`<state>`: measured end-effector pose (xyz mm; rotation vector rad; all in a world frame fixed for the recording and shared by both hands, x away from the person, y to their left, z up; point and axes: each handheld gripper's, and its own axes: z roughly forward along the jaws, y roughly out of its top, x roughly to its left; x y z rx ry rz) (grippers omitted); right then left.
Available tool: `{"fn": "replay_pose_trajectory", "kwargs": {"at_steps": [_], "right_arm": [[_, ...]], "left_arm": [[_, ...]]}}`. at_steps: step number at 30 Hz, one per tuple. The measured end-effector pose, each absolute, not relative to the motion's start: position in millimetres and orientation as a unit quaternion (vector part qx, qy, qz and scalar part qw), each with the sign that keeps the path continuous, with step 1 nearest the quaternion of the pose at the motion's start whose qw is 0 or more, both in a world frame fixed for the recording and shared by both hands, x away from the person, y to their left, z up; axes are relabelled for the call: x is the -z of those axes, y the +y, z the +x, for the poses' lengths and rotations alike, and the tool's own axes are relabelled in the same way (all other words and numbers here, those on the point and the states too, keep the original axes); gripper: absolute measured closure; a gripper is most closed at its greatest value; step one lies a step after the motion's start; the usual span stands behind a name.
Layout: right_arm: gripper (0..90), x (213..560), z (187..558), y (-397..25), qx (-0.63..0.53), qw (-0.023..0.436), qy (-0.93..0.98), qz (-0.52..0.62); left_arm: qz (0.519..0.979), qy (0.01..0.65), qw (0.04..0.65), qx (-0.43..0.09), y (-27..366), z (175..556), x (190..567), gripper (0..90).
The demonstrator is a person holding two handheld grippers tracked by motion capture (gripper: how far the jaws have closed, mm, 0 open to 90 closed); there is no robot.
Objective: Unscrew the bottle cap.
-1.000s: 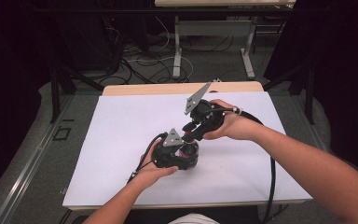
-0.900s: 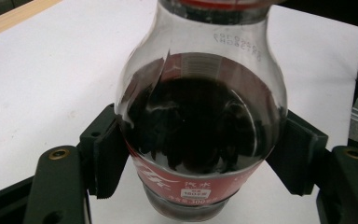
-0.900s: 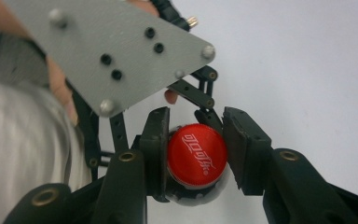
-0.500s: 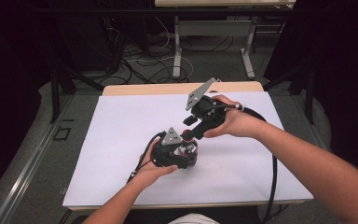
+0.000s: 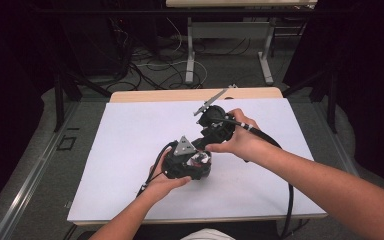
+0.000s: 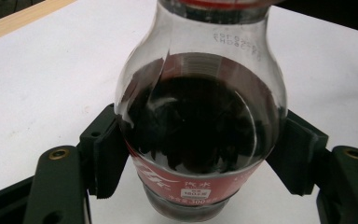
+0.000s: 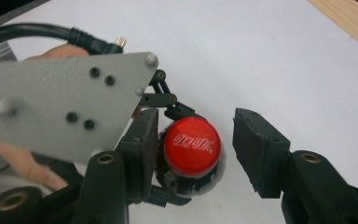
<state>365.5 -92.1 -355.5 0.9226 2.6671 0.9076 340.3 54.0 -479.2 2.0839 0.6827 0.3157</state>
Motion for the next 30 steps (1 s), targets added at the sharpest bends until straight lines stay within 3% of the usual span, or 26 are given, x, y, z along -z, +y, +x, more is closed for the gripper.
{"fn": "replay_pose_trajectory", "kwargs": {"at_steps": [6,11,21,25,28,30], "right_arm": [[59.9,357,369,-88,-0.292,0.069,0.89,0.343],[61.2,359,372,-88,-0.288,0.069,0.902,0.315],[61.5,352,390,-91,-0.267,0.013,0.96,0.084],[61.2,353,394,-93,-0.274,0.012,0.962,0.018],[58.5,353,395,-94,-0.27,0.021,0.963,-0.009],[45.9,353,394,-94,-0.274,0.029,0.961,0.019]], "left_arm": [[0.842,0.277,0.445,-0.131,54,340,479,30.0],[0.844,0.277,0.442,-0.128,55,341,480,30.0],[0.847,0.26,0.449,-0.115,55,339,478,30.0],[0.853,0.253,0.442,-0.115,56,339,477,30.0],[0.851,0.26,0.443,-0.11,56,341,478,30.0],[0.845,0.266,0.447,-0.12,56,342,479,30.0]]}}
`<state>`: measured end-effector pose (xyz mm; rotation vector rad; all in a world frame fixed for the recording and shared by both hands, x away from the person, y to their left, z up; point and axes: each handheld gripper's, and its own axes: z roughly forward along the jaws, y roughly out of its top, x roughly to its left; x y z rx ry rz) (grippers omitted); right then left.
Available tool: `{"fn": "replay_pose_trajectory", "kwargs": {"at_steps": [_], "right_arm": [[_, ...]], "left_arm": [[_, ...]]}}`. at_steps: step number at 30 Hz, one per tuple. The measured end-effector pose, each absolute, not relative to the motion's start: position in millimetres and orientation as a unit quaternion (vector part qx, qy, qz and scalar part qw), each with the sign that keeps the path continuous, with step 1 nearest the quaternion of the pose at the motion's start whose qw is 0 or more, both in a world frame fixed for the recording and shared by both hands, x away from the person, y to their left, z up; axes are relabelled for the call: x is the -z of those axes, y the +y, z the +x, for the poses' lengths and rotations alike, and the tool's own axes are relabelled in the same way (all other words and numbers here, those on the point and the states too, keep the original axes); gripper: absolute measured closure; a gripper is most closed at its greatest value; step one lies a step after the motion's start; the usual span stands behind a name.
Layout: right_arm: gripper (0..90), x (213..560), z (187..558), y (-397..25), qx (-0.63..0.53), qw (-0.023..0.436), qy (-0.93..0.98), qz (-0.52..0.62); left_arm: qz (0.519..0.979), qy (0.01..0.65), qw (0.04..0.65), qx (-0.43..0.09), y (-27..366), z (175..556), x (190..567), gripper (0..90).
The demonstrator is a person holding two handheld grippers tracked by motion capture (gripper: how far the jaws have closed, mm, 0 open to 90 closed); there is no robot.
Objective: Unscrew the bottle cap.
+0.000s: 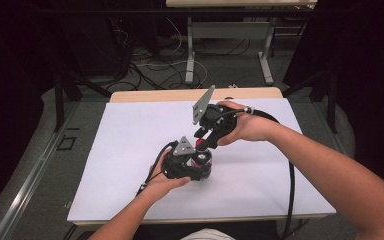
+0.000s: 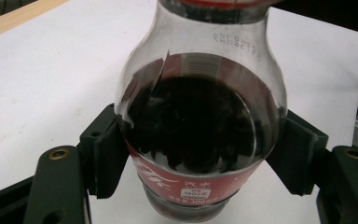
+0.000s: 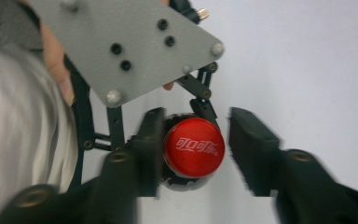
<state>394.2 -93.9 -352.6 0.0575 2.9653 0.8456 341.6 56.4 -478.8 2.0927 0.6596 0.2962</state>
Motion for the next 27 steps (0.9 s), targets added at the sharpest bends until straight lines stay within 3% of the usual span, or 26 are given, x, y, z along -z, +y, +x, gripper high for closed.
{"fn": "replay_pose_trajectory", "kwargs": {"at_steps": [1,3,12,27], "right_arm": [[40.5,350,394,-95,-0.281,0.032,0.957,0.067],[40.2,345,390,-97,-0.292,0.03,0.945,0.147],[51.6,341,375,-93,-0.286,0.085,0.904,0.307],[61.1,350,375,-83,-0.265,0.062,0.905,0.328]], "left_arm": [[0.848,0.268,0.444,-0.114,59,343,477,30.0],[0.844,0.269,0.447,-0.122,59,343,478,30.0],[0.844,0.273,0.445,-0.122,58,341,477,30.0],[0.846,0.269,0.441,-0.129,56,341,478,30.0]]}}
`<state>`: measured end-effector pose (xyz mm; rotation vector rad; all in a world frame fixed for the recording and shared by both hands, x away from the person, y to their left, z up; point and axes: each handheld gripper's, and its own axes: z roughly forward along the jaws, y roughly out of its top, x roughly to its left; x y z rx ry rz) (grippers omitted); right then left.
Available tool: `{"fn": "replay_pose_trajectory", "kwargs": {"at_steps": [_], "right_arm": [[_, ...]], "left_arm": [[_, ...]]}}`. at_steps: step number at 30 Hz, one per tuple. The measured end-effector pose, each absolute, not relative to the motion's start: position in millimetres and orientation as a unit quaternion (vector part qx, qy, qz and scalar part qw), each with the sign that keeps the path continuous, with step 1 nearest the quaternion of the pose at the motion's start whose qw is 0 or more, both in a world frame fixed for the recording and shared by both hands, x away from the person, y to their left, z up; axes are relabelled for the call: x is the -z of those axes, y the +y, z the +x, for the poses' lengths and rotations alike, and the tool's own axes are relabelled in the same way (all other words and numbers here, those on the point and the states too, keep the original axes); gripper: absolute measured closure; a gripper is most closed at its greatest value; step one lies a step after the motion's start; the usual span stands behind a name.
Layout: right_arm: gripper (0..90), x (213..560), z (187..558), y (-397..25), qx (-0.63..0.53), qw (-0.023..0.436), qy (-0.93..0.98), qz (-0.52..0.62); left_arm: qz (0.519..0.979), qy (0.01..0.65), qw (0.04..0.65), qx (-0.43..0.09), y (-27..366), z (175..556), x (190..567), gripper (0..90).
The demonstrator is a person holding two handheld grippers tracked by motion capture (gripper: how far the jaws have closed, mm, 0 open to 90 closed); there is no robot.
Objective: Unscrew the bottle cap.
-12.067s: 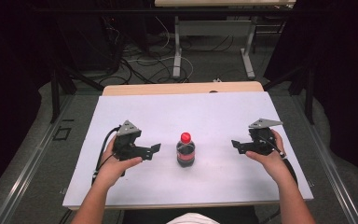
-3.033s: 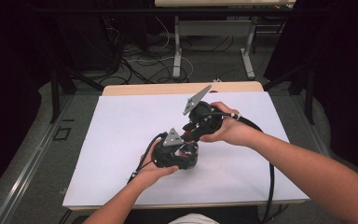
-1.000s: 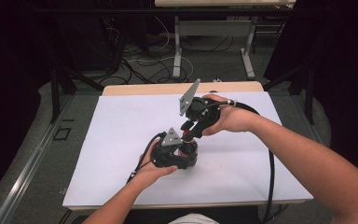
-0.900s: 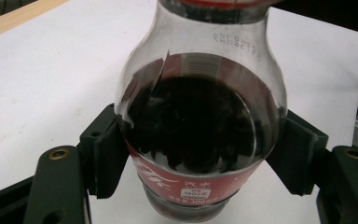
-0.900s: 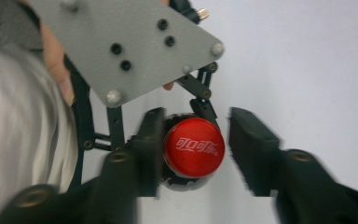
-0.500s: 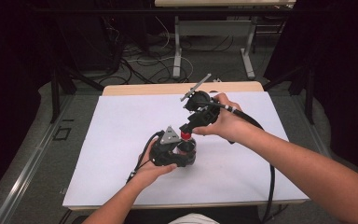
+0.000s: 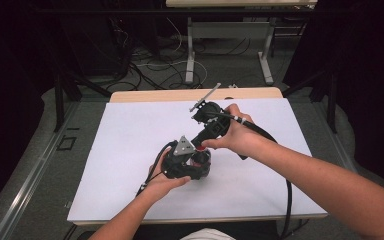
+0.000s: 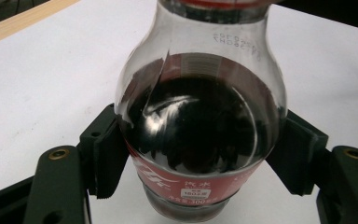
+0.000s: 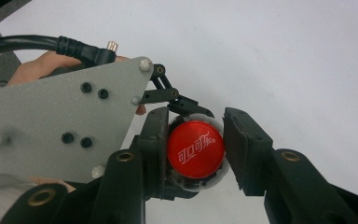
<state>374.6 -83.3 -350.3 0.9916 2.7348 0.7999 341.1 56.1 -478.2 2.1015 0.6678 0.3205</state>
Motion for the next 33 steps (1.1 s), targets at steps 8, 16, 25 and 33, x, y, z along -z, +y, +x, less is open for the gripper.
{"fn": "replay_pose_trajectory", "kwargs": {"at_steps": [8,16,25,33], "right_arm": [[61.3,347,384,-84,-0.243,0.035,0.952,0.184],[61.5,347,390,-86,-0.246,0.03,0.969,0.018],[43.3,336,388,-93,-0.287,0.025,0.933,0.217],[55.2,338,374,-85,-0.265,0.063,0.902,0.335]], "left_arm": [[0.847,0.265,0.445,-0.12,55,340,479,30.0],[0.85,0.26,0.443,-0.113,55,339,480,30.0],[0.844,0.269,0.447,-0.126,57,342,479,30.0],[0.843,0.271,0.447,-0.129,56,341,478,30.0]]}}
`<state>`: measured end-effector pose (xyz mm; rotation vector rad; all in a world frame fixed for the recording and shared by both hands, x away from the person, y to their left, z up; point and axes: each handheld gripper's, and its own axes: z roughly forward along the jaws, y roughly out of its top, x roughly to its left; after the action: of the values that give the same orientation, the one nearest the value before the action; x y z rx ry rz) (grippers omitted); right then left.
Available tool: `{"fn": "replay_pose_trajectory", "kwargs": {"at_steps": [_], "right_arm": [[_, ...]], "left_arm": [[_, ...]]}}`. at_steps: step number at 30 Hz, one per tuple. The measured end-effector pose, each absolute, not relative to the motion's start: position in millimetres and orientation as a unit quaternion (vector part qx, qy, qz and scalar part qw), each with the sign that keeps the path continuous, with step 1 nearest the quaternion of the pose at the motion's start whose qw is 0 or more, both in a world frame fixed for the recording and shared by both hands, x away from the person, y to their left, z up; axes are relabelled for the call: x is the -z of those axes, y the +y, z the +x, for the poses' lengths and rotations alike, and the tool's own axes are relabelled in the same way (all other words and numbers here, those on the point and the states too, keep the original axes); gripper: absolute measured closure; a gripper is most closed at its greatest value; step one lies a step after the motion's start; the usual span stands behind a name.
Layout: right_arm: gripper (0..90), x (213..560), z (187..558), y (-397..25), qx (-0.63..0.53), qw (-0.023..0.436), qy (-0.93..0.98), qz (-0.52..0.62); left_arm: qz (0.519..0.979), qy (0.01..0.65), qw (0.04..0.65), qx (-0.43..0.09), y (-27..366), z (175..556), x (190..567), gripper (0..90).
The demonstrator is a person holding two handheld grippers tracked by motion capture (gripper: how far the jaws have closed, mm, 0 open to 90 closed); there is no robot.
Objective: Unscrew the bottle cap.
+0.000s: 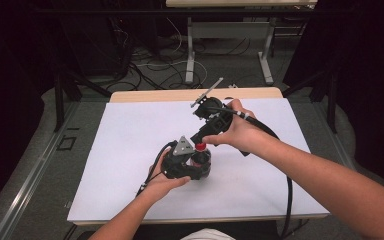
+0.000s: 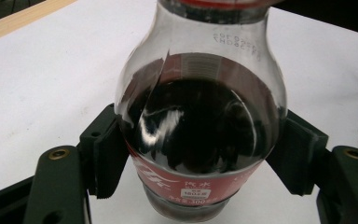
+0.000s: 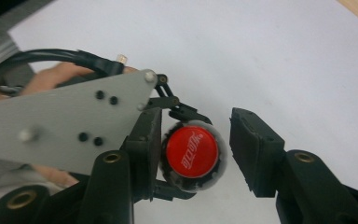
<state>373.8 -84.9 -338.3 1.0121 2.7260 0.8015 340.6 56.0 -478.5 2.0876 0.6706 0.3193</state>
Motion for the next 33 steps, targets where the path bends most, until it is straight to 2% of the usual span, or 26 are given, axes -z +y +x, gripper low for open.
{"fn": "replay_pose_trajectory", "kwargs": {"at_steps": [7,10,15,18,22,27,29,33], "right_arm": [[53.5,347,377,-82,-0.248,0.048,0.899,0.359],[59.7,351,378,-82,-0.249,0.042,0.898,0.36],[60.8,351,378,-81,-0.254,0.044,0.91,0.324],[60.9,352,380,-82,-0.259,0.03,0.923,0.284],[61.3,350,389,-83,-0.238,0.023,0.96,0.15],[61.3,351,394,-83,-0.23,0.007,0.97,0.082],[61.3,351,395,-83,-0.229,0.011,0.973,0.034],[60.5,350,393,-83,-0.222,0.015,0.975,0.013]], "left_arm": [[0.842,0.274,0.447,-0.127,57,341,477,30.0],[0.841,0.276,0.448,-0.128,57,341,477,30.0],[0.841,0.275,0.449,-0.126,58,341,477,30.0],[0.844,0.27,0.446,-0.127,57,340,477,30.0],[0.847,0.268,0.443,-0.117,56,339,478,30.0],[0.849,0.261,0.444,-0.118,55,338,480,30.0],[0.852,0.255,0.441,-0.12,55,338,479,30.0],[0.848,0.263,0.446,-0.112,54,337,480,30.0]]}}
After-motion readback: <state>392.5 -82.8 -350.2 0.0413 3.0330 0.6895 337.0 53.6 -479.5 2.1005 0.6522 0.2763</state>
